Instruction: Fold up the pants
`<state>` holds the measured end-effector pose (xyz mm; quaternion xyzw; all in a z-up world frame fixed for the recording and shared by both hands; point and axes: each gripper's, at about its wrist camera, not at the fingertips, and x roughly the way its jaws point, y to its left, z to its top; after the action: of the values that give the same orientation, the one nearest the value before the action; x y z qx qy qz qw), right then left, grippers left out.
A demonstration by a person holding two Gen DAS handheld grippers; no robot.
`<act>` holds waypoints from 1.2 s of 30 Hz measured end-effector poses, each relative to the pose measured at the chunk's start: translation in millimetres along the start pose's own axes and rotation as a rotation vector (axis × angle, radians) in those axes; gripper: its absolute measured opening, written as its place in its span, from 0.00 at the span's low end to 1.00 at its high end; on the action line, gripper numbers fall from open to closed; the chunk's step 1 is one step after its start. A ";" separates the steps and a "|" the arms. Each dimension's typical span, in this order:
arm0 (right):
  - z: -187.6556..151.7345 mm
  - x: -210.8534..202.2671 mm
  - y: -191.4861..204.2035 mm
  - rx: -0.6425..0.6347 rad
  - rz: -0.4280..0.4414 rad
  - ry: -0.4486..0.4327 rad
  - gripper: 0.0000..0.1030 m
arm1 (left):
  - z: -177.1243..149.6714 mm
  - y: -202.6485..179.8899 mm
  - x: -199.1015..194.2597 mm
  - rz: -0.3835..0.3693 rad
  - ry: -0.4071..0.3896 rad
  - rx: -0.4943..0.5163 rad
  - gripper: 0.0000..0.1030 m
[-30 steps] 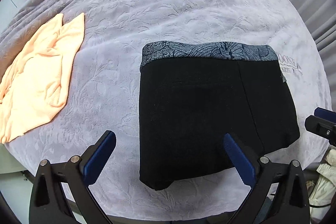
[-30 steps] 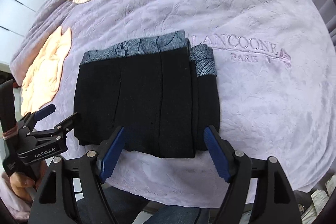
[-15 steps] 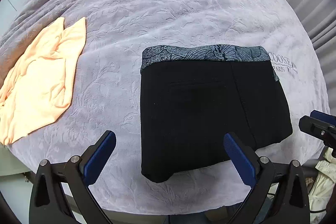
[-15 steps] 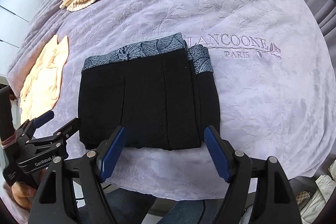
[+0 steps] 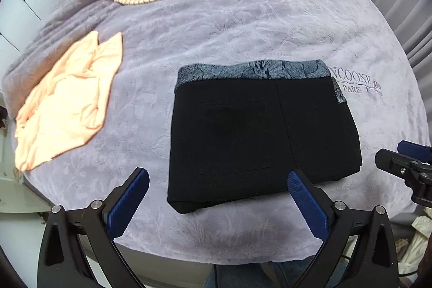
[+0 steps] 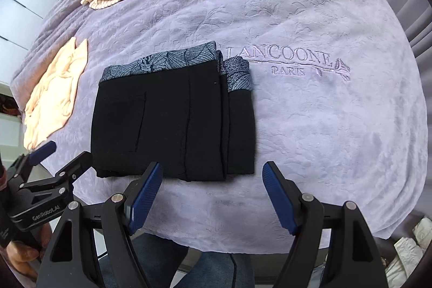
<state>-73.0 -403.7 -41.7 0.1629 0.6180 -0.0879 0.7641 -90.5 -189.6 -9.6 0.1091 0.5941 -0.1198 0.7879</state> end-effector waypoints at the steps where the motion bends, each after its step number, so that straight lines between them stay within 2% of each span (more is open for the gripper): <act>1: 0.5 -0.2 0.2 0.001 0.004 0.002 0.77 | -0.2 -1.5 -4.6 0.016 -0.012 -0.001 1.00; 3: 1.3 -0.9 1.7 0.004 0.013 0.004 0.77 | -0.2 -3.4 -11.5 0.035 -0.028 -0.009 1.00; 8: 3.8 -4.3 8.2 -0.035 0.004 0.001 0.77 | -1.4 -3.2 -17.6 0.009 -0.024 -0.055 1.00; 14: 3.4 -6.4 8.0 -0.051 -0.021 0.005 0.77 | -3.1 -6.0 -19.6 0.026 -0.021 -0.081 1.00; 36: -3.7 -10.4 7.6 -0.087 -0.079 -0.009 0.77 | -8.6 -18.6 -26.5 0.046 -0.016 -0.060 1.00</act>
<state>-76.1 -396.0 -31.1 0.1043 0.6239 -0.0918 0.7690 -111.2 -203.0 13.0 0.0981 0.5886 -0.0845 0.7980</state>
